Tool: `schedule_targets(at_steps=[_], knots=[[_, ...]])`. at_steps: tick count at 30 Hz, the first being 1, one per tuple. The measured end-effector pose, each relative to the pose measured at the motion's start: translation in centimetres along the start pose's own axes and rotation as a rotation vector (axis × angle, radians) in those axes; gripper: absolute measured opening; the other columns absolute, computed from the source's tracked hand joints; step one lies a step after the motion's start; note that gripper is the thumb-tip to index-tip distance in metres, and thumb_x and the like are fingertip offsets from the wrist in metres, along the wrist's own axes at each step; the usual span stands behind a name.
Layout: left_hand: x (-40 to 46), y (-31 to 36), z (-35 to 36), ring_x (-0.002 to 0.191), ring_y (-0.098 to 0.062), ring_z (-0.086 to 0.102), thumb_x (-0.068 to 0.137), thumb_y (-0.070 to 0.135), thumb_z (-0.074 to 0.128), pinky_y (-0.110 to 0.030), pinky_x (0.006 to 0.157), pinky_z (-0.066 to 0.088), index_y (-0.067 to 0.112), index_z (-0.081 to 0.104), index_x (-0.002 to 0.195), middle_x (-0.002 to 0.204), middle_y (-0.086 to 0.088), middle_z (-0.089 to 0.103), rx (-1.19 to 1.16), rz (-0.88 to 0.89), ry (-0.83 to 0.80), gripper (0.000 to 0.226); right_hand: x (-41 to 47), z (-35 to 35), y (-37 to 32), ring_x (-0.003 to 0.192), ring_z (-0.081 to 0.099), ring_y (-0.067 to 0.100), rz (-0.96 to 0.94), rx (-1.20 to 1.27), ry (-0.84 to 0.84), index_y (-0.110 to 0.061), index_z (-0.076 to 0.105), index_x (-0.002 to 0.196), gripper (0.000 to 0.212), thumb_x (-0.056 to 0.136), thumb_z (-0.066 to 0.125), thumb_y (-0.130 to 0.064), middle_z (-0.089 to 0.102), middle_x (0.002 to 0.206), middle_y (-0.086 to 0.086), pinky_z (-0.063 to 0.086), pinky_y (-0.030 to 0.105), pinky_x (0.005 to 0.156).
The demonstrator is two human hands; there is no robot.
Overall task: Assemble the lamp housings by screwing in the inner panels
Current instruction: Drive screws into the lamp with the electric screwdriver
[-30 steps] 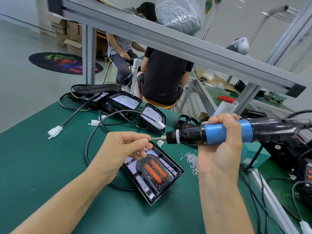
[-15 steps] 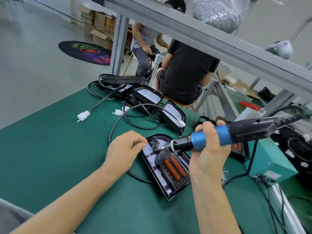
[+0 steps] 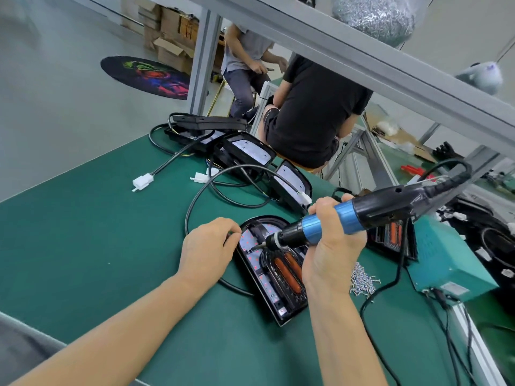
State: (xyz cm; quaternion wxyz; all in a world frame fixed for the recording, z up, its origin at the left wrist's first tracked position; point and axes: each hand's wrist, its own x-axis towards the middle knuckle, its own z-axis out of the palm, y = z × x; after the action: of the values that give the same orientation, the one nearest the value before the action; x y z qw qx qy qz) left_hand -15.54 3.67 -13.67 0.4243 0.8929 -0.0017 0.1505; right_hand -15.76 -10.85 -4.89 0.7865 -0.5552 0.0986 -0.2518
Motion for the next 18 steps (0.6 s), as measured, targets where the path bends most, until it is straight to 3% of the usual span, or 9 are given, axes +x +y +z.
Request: schedule_targets(at_steps=[4,7,10,13,18], knots=[[0.0,0.0,0.0,0.087,-0.018,0.061,0.09,0.019,0.059,-0.03,0.076,0.044,0.02,0.068,0.093,0.096,0.01,0.068,-0.011,-0.004,0.003,0.01,-0.5,0.1,0.0,0.11,0.064,0.029,-0.017,0.055,-0.05,-0.007,0.046,0.107,0.035,0.083,0.066,0.009,0.058,0.082,0.007,0.045,0.04,0.105],[-0.1,0.0,-0.1,0.086,-0.018,0.061,0.09,0.018,0.059,-0.031,0.077,0.045,0.02,0.069,0.093,0.095,0.011,0.068,-0.026,-0.012,-0.003,0.01,-0.5,0.0,0.6,0.089,0.065,0.019,-0.087,0.132,-0.101,-0.012,0.049,0.093,0.033,0.07,0.071,-0.002,0.056,0.078,0.006,0.051,0.028,0.091],[-0.1,0.0,-0.1,0.084,-0.018,0.061,0.089,0.018,0.06,-0.032,0.077,0.046,0.021,0.069,0.092,0.094,0.011,0.069,-0.044,-0.028,0.004,0.01,-0.6,-0.1,0.9,0.069,0.055,0.009,-0.15,0.082,-0.163,-0.019,0.057,0.077,0.021,0.071,0.067,-0.002,0.054,0.073,-0.002,0.049,0.017,0.07],[-0.1,0.0,-0.1,0.085,-0.018,0.062,0.089,0.018,0.06,-0.033,0.079,0.047,0.021,0.07,0.092,0.095,0.011,0.07,-0.05,-0.03,0.0,0.011,-0.5,-0.2,1.0,0.068,0.054,0.007,-0.162,0.043,-0.189,-0.015,0.054,0.077,0.02,0.073,0.066,0.0,0.055,0.071,-0.006,0.048,0.015,0.068],[-0.1,0.2,-0.2,0.086,-0.019,0.063,0.088,0.016,0.061,-0.035,0.079,0.048,0.02,0.071,0.092,0.094,0.01,0.071,-0.053,-0.025,0.01,0.011,-0.6,-0.2,0.9,0.069,0.051,0.009,-0.168,0.048,-0.207,-0.028,0.063,0.063,0.03,0.074,0.066,-0.001,0.051,0.074,0.001,0.046,0.014,0.068]])
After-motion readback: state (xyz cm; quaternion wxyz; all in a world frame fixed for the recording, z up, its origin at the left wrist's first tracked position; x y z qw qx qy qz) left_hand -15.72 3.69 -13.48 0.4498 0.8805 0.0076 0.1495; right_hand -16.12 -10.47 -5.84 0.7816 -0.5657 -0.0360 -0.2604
